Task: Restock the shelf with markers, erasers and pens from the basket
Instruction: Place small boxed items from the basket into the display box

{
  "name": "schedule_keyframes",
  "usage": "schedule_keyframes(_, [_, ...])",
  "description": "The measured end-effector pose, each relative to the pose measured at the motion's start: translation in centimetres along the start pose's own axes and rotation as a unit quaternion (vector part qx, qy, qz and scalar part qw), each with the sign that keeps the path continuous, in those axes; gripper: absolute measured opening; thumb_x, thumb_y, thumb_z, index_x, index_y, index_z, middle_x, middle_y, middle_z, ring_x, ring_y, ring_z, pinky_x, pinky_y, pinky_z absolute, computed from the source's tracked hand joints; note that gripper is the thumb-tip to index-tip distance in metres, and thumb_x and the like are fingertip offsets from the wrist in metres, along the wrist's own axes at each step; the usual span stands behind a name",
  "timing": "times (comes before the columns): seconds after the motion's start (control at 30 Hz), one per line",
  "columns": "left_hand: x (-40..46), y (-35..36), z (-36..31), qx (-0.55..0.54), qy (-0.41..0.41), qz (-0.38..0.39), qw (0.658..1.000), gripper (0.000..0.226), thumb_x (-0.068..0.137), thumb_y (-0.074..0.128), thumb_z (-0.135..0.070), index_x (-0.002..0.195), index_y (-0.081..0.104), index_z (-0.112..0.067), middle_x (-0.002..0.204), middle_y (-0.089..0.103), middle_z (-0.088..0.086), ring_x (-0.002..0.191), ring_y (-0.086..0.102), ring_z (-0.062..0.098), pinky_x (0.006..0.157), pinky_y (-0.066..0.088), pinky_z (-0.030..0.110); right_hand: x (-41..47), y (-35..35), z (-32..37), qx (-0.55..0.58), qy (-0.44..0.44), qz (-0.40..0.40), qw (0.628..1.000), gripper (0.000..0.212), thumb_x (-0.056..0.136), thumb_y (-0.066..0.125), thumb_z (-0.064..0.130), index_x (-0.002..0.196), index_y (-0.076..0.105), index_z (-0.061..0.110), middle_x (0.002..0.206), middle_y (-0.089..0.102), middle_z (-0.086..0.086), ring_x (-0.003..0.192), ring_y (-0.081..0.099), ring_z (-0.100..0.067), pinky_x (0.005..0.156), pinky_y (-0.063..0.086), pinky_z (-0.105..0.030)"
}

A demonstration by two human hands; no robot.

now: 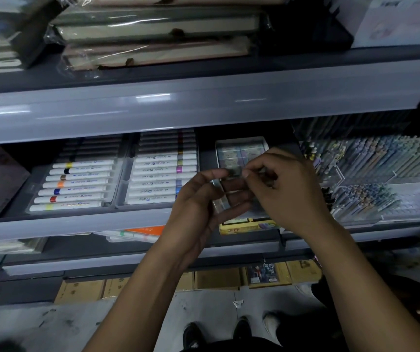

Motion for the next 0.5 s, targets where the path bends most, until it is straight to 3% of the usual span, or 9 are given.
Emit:
schedule_keyframes(0.17, [0.2,-0.1,0.1,-0.039,-0.007,0.008,0.999,0.036,0.101,0.036,0.007,0.130,0.056,0.000,0.127,0.068,0.028,0.120,0.067,0.045,0.090,0.063,0.048,-0.8,0.1,1.6,0.039,-0.039,-0.001,0.998,0.006,0.094,0.072,0.021,0.095,0.076,0.016,0.094,0.064,0.005,0.091,0.063,-0.012,0.078,0.053,-0.031])
schedule_keyframes(0.33, [0.5,0.0,0.1,-0.071,-0.004,0.022,0.997,0.048,0.091,0.039,0.006,0.136,0.055,0.001,0.125,0.068,0.032,0.117,0.067,0.047,0.102,0.053,0.055,-1.5,2.4,2.0,0.060,-0.045,0.085,0.994,0.031,0.084,0.077,0.041,0.107,0.075,0.021,0.103,0.062,0.006,0.102,0.061,-0.017,0.083,0.054,-0.040])
schedule_keyframes(0.43, [0.5,0.0,0.0,-0.078,-0.008,0.038,0.996,0.058,0.082,0.044,0.001,0.138,0.054,0.001,0.129,0.068,0.031,0.114,0.069,0.045,0.096,0.058,0.049,-1.5,2.5,1.9,0.071,-0.038,0.088,0.993,0.028,0.084,0.075,0.042,0.108,0.075,0.026,0.104,0.064,0.012,0.103,0.060,-0.011,0.084,0.054,-0.036])
schedule_keyframes(0.5, [0.5,0.2,0.0,-0.083,-0.009,0.049,0.995,0.060,0.081,0.044,0.000,0.140,0.053,0.001,0.131,0.067,0.030,0.114,0.070,0.044,0.094,0.060,0.047,-1.6,2.5,1.7,0.073,-0.035,0.097,0.992,0.024,0.086,0.073,0.040,0.107,0.074,0.029,0.103,0.064,0.015,0.100,0.060,-0.007,0.082,0.052,-0.027])
Point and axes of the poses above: each hand's wrist, its own x-axis towards the middle knuckle, its own y-axis out of the palm, z = x × y, the point moved 8 cm from there along x, towards the middle knuckle
